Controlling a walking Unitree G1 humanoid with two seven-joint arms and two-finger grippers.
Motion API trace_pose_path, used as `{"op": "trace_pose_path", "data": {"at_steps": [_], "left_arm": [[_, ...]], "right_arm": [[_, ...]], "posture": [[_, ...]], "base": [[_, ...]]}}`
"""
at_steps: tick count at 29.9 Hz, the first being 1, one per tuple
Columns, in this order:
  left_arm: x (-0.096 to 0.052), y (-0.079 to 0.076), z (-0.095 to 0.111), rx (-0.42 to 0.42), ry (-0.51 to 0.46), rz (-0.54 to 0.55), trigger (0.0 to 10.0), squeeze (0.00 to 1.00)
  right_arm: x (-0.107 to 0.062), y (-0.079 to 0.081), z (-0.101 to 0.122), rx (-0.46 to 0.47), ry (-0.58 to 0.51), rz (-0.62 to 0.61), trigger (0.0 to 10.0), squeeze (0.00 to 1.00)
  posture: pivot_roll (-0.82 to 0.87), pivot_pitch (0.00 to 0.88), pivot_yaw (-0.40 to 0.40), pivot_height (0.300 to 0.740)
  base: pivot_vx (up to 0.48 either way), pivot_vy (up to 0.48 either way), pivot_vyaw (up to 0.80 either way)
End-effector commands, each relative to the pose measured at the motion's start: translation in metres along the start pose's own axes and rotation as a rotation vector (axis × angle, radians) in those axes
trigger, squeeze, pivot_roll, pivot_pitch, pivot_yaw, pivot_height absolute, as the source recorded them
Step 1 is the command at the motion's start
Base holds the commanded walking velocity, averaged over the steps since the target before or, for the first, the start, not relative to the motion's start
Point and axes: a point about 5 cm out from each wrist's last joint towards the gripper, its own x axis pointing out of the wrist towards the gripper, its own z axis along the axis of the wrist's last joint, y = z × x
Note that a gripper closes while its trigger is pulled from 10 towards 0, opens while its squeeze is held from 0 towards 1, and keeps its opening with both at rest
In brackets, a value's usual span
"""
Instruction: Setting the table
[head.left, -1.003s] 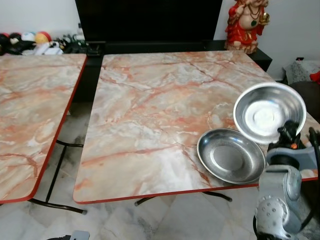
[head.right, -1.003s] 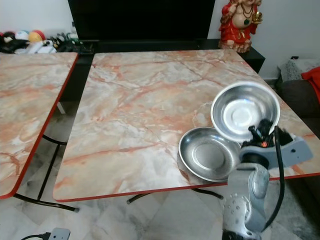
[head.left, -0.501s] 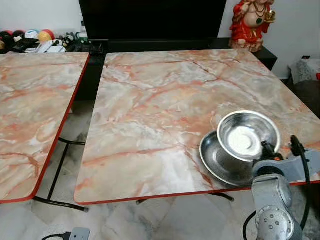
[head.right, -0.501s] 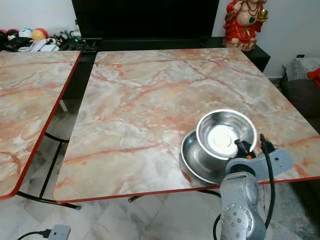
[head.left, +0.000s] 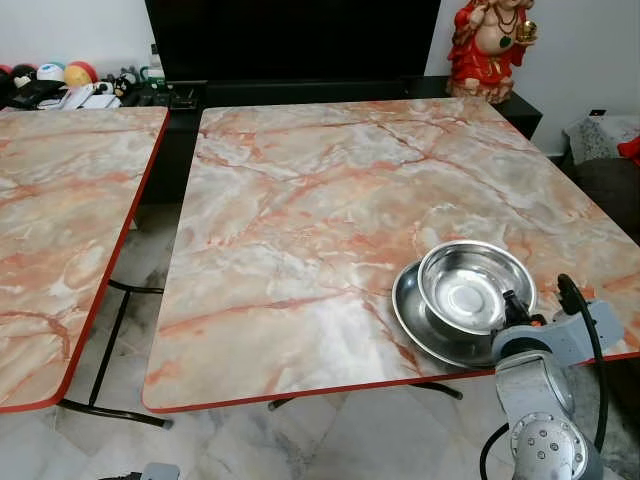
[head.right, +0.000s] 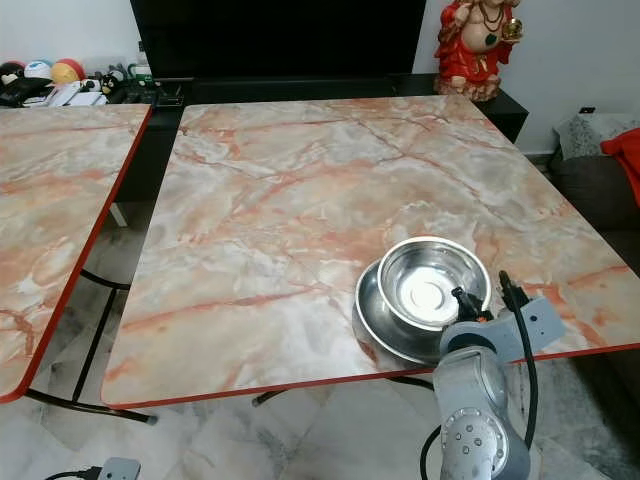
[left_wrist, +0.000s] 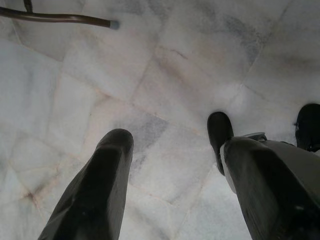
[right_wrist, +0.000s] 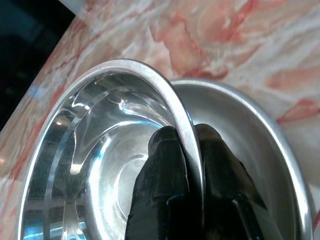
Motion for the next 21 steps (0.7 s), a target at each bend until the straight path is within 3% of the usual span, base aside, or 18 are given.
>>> {"op": "trace_pose_path", "data": {"at_steps": [1, 19, 20, 21], "left_arm": [[-0.002, 0.000, -0.011, 0.003, 0.038, 0.003, 10.0, 0.00], [-0.001, 0.003, -0.007, 0.038, 0.031, -0.009, 10.0, 0.00], [-0.001, 0.003, -0.007, 0.040, 0.031, -0.010, 10.0, 0.00], [-0.001, 0.003, -0.007, 0.041, 0.031, -0.011, 10.0, 0.00]], "right_arm": [[-0.001, -0.001, -0.004, 0.013, 0.027, -0.013, 10.0, 0.00], [0.003, -0.010, -0.017, 0.006, 0.087, -0.042, 10.0, 0.00], [0.003, -0.009, -0.017, 0.006, 0.088, -0.041, 10.0, 0.08], [0.004, -0.009, -0.018, 0.007, 0.088, -0.039, 10.0, 0.09]], "posture": [[-0.06, 0.087, -0.037, 0.740], [-0.06, 0.077, -0.012, 0.740], [-0.06, 0.077, -0.011, 0.740], [-0.06, 0.077, -0.011, 0.740]], "base": [[0.000, 0.000, 0.00], [0.000, 0.000, 0.00], [0.000, 0.000, 0.00], [0.000, 0.000, 0.00]]}}
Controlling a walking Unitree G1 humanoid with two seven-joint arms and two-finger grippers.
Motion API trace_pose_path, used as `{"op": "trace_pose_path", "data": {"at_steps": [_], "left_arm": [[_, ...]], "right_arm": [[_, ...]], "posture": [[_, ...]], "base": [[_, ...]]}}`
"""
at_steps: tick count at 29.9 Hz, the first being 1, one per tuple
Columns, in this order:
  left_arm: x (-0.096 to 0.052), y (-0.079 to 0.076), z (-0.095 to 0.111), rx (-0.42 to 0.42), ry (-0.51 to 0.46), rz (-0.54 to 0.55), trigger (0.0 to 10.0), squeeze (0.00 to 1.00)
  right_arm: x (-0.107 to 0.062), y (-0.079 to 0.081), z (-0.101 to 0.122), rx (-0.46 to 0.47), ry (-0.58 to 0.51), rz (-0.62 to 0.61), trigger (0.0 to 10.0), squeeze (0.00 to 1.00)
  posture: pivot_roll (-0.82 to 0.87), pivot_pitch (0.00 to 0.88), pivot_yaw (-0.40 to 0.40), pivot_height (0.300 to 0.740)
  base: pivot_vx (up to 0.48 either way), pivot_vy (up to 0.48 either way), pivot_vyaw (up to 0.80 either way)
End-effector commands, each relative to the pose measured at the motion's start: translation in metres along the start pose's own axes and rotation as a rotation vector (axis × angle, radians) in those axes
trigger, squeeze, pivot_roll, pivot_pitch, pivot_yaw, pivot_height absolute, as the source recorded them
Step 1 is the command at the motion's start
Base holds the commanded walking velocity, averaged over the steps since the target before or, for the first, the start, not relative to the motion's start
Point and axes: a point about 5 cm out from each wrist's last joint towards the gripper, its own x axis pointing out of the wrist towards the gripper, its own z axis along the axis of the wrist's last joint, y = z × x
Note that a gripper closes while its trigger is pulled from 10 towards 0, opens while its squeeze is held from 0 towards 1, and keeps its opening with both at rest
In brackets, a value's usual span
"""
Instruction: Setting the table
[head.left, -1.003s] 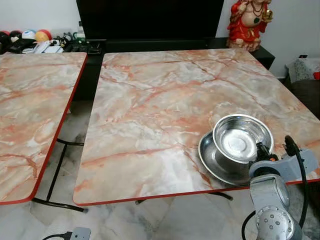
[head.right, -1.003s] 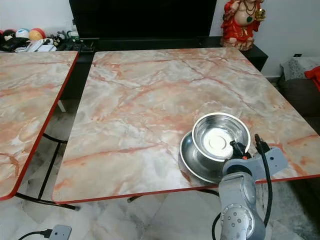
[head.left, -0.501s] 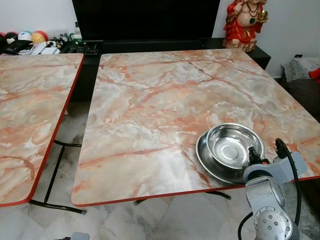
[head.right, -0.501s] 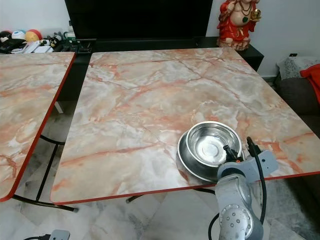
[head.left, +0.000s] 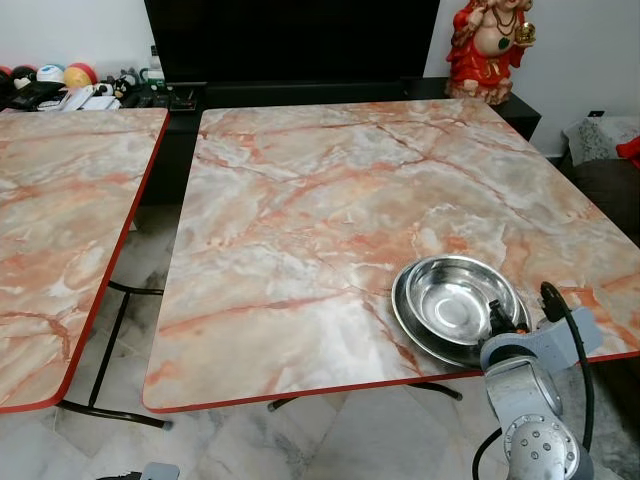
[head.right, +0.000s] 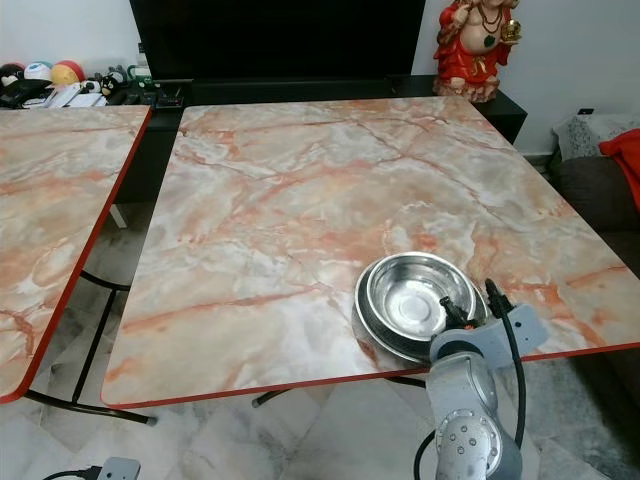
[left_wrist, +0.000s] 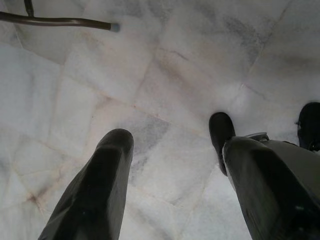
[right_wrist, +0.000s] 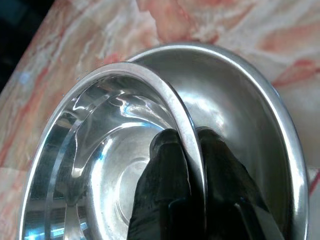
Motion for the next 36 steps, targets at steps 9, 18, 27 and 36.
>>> {"op": "trace_pose_path", "data": {"at_steps": [9, 18, 27, 36], "left_arm": [[-0.002, 0.002, -0.008, 0.030, 0.032, -0.008, 10.0, 0.00], [-0.002, 0.002, -0.008, 0.035, 0.031, -0.012, 10.0, 0.00], [-0.002, -0.001, -0.008, 0.038, 0.035, -0.021, 10.0, 0.00], [-0.001, -0.001, -0.008, 0.036, 0.034, -0.019, 10.0, 0.00]], "right_arm": [[0.003, -0.004, -0.001, 0.014, -0.008, -0.018, 10.0, 0.00], [0.004, -0.007, 0.007, 0.031, -0.061, -0.050, 10.0, 0.00], [0.006, -0.009, 0.012, 0.039, -0.085, -0.068, 10.0, 0.00], [0.010, -0.004, 0.014, 0.054, -0.093, -0.049, 10.0, 0.00]], "posture": [[-0.06, 0.068, -0.005, 0.740], [-0.06, 0.071, -0.003, 0.740], [-0.06, 0.075, -0.004, 0.740], [-0.06, 0.086, -0.004, 0.740]], "base": [[0.000, 0.000, 0.00], [0.000, 0.000, 0.00], [0.000, 0.000, 0.00], [0.000, 0.000, 0.00]]}}
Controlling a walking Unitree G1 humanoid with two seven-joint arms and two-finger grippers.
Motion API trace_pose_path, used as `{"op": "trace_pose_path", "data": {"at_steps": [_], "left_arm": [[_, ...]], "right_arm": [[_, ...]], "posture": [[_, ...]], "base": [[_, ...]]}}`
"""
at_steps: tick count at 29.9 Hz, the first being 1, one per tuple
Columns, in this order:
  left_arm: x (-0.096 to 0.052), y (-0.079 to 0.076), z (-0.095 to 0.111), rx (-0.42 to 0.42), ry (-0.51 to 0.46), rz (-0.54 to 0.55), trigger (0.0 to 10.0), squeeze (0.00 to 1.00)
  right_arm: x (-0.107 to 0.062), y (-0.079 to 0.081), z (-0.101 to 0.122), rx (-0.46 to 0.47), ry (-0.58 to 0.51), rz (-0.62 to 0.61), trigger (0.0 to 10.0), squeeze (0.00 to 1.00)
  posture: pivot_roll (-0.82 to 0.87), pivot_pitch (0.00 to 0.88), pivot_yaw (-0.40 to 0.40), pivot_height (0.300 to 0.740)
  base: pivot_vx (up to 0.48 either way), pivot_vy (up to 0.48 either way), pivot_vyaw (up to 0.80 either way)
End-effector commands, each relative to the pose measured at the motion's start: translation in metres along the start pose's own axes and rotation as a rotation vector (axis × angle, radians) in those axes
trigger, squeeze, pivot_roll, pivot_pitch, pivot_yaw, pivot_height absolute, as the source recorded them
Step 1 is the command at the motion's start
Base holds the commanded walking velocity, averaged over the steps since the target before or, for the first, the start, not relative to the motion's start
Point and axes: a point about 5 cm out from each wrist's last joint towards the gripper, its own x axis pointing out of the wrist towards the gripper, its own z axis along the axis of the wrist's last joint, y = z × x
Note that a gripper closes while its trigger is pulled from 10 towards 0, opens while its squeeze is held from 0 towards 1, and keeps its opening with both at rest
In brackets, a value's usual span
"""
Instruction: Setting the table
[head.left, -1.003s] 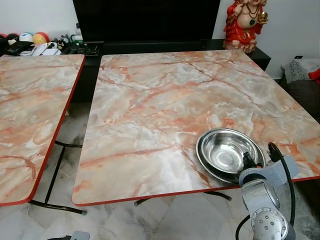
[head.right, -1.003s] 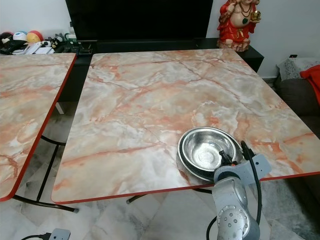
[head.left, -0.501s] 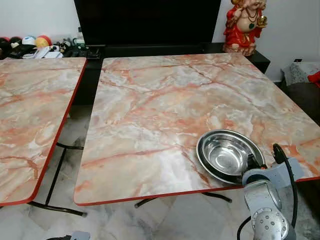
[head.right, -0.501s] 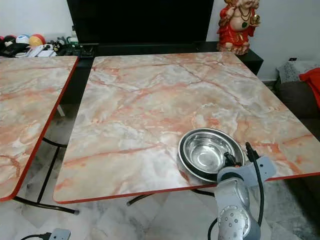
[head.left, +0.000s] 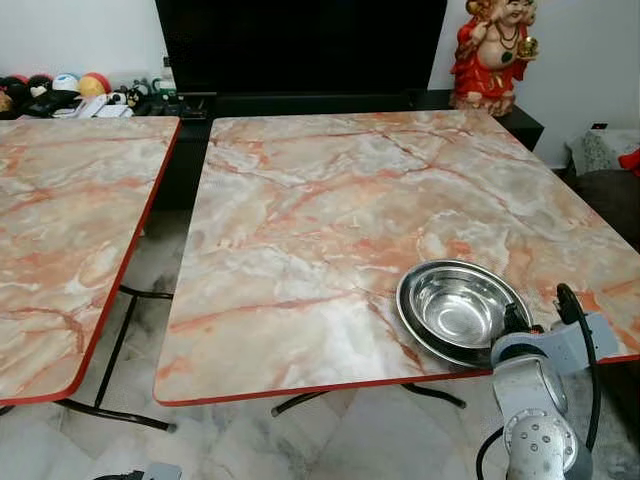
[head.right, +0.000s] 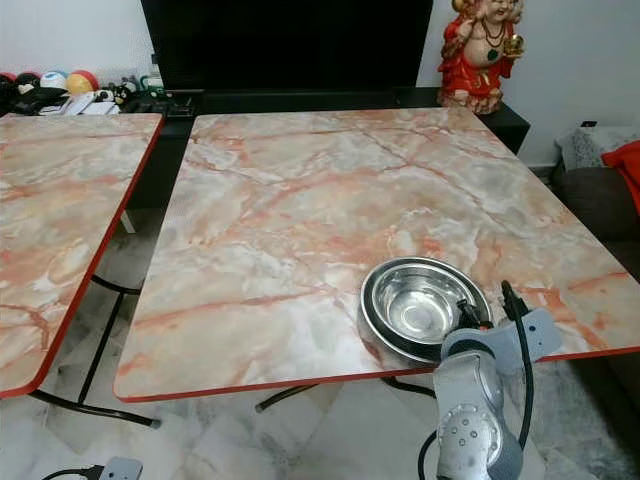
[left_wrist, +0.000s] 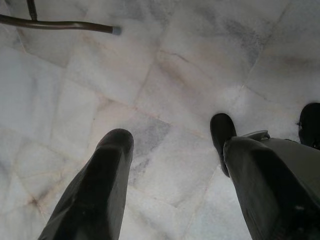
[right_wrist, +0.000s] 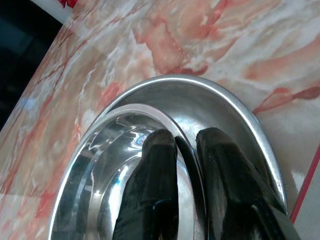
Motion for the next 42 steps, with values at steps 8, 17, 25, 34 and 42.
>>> {"op": "trace_pose_path", "data": {"at_steps": [8, 17, 25, 34, 42], "left_arm": [[-0.001, 0.000, -0.008, 0.014, 0.030, -0.006, 10.0, 0.00], [-0.002, -0.003, -0.009, 0.016, 0.031, -0.014, 10.0, 0.00], [-0.002, -0.004, -0.009, 0.016, 0.033, -0.018, 10.0, 0.00], [-0.001, -0.003, -0.008, 0.010, 0.021, -0.006, 10.0, 0.00], [-0.002, 0.009, -0.005, -0.014, -0.001, -0.017, 10.0, 0.00]], "right_arm": [[0.004, 0.008, 0.003, 0.007, -0.033, 0.026, 10.0, 0.00], [0.005, 0.006, 0.012, -0.011, -0.098, 0.021, 10.0, 0.00], [0.006, 0.004, 0.016, -0.032, -0.139, 0.005, 10.0, 0.00], [-0.002, 0.028, 0.024, -0.239, -0.275, 0.207, 10.0, 0.00], [-0.005, 0.024, 0.033, -0.506, -0.331, 0.293, 10.0, 0.00]], "posture": [[-0.05, 0.090, -0.003, 0.740], [-0.05, 0.090, -0.003, 0.740], [-0.05, 0.102, -0.003, 0.740], [-0.06, 0.103, -0.001, 0.740], [-0.06, 0.108, -0.001, 0.740]], "base": [[0.000, 0.000, 0.00], [0.000, 0.000, 0.00], [0.000, 0.000, 0.00], [0.000, 0.000, 0.00], [0.000, 0.000, 0.00]]}}
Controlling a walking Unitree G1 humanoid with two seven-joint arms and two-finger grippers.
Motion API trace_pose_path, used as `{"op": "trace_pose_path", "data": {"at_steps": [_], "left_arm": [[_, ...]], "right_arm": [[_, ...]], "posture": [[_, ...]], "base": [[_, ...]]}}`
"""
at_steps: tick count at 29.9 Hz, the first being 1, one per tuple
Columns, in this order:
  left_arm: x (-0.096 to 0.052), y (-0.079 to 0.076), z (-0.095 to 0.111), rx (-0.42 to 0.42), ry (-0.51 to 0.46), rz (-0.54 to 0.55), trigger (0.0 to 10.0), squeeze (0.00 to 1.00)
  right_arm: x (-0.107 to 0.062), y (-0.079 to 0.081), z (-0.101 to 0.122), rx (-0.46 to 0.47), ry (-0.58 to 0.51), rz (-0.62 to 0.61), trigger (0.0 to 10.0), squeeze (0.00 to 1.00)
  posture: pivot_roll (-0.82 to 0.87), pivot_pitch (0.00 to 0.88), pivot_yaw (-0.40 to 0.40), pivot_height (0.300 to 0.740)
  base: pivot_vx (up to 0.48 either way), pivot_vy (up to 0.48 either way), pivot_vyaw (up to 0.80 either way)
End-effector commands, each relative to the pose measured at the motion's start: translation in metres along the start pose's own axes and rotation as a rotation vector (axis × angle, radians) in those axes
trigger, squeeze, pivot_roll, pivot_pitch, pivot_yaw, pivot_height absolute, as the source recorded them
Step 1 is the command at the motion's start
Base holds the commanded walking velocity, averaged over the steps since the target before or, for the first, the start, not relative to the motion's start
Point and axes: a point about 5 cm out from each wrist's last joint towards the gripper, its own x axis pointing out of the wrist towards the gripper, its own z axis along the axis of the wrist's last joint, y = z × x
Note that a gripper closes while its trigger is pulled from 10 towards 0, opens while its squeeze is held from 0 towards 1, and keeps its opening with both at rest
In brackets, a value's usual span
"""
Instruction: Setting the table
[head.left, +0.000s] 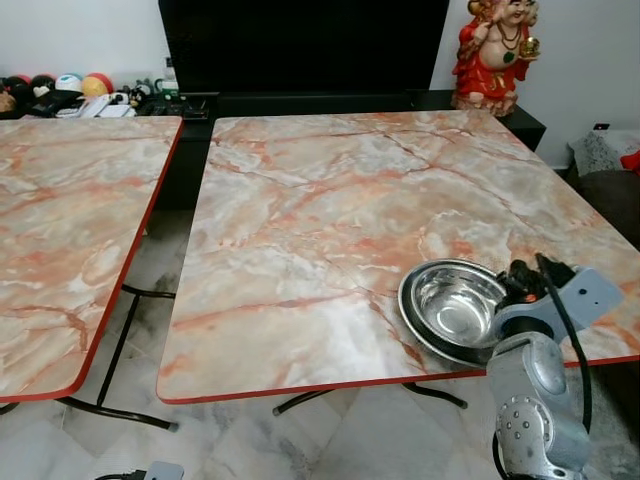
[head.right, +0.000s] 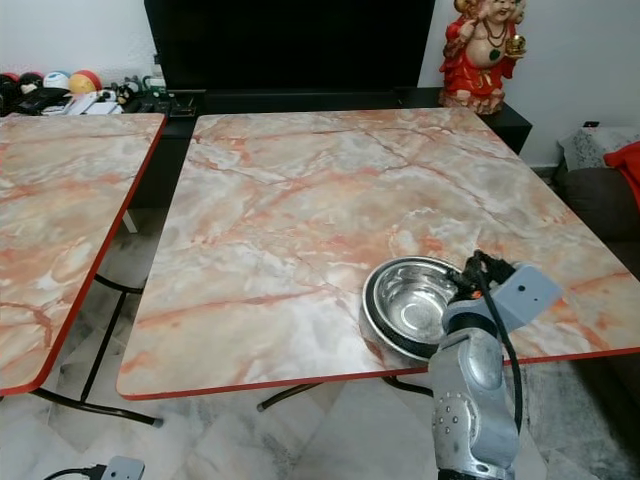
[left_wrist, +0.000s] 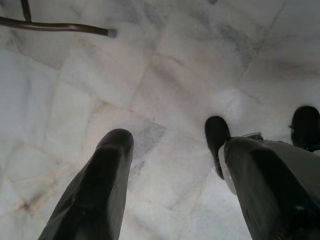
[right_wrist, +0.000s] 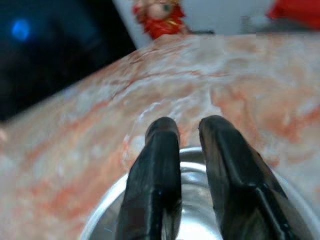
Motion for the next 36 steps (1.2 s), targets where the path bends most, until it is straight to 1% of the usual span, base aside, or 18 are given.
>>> {"op": "trace_pose_path", "data": {"at_steps": [1, 4, 7, 10, 11, 12, 13, 15, 17, 24, 33, 36], "left_arm": [[-0.003, 0.011, -0.010, -0.012, 0.030, 0.024, 10.0, 0.00], [-0.005, 0.018, -0.013, -0.023, 0.043, 0.045, 10.0, 0.00], [-0.006, 0.021, -0.014, -0.028, 0.046, 0.058, 10.0, 0.00], [-0.005, 0.019, -0.014, -0.032, 0.045, 0.054, 10.0, 0.00], [-0.005, 0.013, -0.014, -0.029, 0.039, 0.036, 10.0, 0.00], [-0.005, 0.013, -0.014, -0.029, 0.039, 0.036, 10.0, 0.00], [-0.004, 0.008, -0.014, -0.029, 0.035, 0.023, 10.0, 0.00], [-0.004, 0.005, -0.014, -0.027, 0.040, 0.021, 10.0, 0.00], [-0.004, 0.003, -0.015, -0.024, 0.044, 0.018, 10.0, 0.00], [-0.003, 0.002, -0.012, -0.035, 0.039, 0.013, 10.0, 0.00], [-0.003, 0.002, -0.012, -0.042, 0.041, 0.013, 10.0, 0.00], [-0.003, 0.001, -0.013, -0.050, 0.045, 0.010, 10.0, 0.00]], "right_arm": [[-0.002, -0.001, 0.011, -0.082, -0.055, 0.055, 10.0, 0.00], [-0.003, 0.000, 0.011, -0.127, -0.057, 0.113, 10.0, 0.00], [-0.003, 0.001, 0.010, -0.177, -0.060, 0.120, 10.0, 0.00], [-0.002, 0.001, 0.010, -0.178, -0.068, 0.113, 10.0, 0.00], [-0.002, 0.005, 0.011, -0.170, -0.073, 0.133, 10.0, 0.00], [-0.002, 0.005, 0.011, -0.170, -0.073, 0.133, 10.0, 0.00], [-0.002, 0.010, 0.012, -0.174, -0.084, 0.160, 10.0, 0.00], [-0.003, 0.016, 0.014, -0.189, -0.098, 0.203, 10.0, 0.00], [-0.005, 0.018, 0.013, -0.200, -0.099, 0.222, 10.0, 0.00], [-0.007, 0.017, 0.007, -0.194, -0.086, 0.225, 10.0, 0.00], [-0.008, 0.022, 0.005, -0.190, -0.083, 0.252, 10.0, 0.00], [-0.008, 0.024, 0.005, -0.182, -0.082, 0.262, 10.0, 0.00]], "posture": [[-0.06, 0.106, -0.001, 0.740], [-0.06, 0.104, -0.001, 0.740], [-0.05, 0.105, -0.006, 0.740], [-0.05, 0.106, -0.008, 0.740], [-0.05, 0.105, -0.009, 0.740], [-0.05, 0.105, -0.009, 0.740], [-0.05, 0.108, -0.008, 0.740], [-0.05, 0.109, -0.008, 0.740], [-0.05, 0.110, -0.007, 0.740], [-0.05, 0.113, 0.000, 0.740], [-0.06, 0.113, 0.002, 0.740], [-0.06, 0.115, -0.004, 0.740]], "base": [[0.000, 0.000, 0.00], [0.000, 0.000, 0.00], [0.000, 0.000, 0.00], [0.000, 0.000, 0.00], [0.000, 0.000, 0.80], [0.000, 0.000, 0.80], [0.000, 0.000, 0.80], [0.000, 0.000, 0.80], [0.000, 0.000, 0.80], [0.000, 0.000, 0.80], [0.000, 0.000, 0.80], [0.000, 0.117, 0.00]]}}
